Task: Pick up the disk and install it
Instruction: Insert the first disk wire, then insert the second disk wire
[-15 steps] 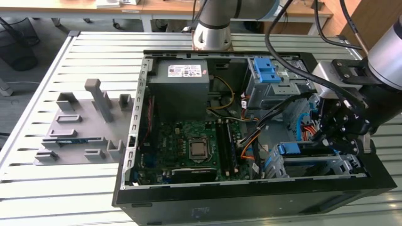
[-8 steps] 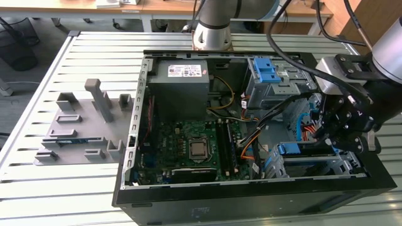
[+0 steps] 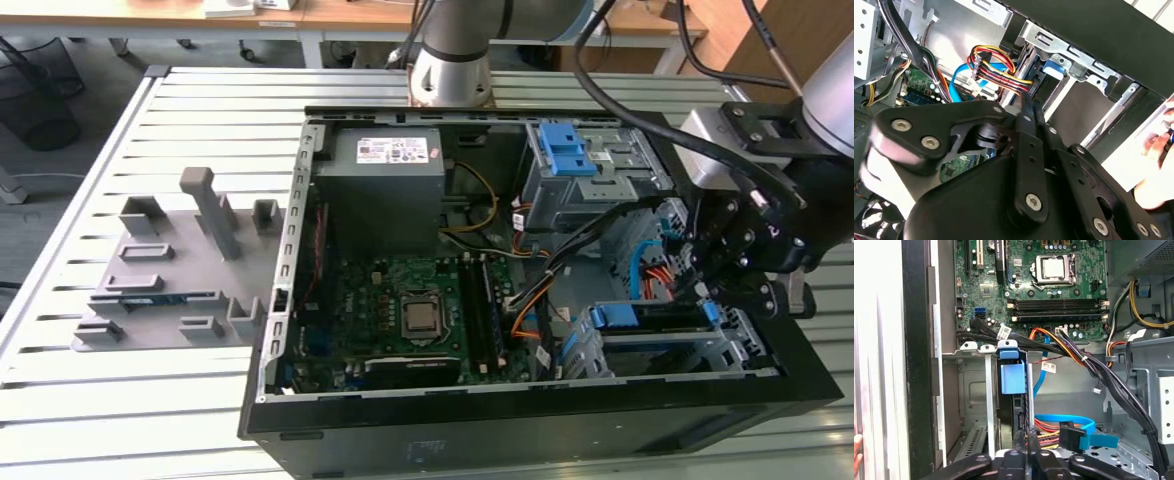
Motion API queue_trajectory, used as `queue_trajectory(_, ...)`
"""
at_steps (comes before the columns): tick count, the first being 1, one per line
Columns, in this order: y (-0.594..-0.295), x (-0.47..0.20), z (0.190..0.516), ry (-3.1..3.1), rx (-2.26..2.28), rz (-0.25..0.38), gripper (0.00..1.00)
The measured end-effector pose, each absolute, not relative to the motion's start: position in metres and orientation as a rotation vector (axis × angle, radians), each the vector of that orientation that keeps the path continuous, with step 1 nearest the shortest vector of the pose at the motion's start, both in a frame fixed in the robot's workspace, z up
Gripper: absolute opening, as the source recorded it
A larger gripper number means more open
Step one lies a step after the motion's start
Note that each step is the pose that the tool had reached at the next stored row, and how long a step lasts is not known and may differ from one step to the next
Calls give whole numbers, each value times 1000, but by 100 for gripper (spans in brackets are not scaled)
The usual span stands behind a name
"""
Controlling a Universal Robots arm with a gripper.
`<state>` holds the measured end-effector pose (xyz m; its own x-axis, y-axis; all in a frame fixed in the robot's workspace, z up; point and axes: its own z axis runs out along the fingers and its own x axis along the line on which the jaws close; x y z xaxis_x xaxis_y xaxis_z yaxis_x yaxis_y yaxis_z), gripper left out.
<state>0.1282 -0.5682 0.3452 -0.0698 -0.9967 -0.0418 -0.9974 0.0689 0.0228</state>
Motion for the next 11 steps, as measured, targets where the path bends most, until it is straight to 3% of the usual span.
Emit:
queue_trajectory(2, -568, 128, 345, 2286, -2132, 70, 11)
queue_trajectory(11, -568, 128, 346, 2286, -2132, 70, 11)
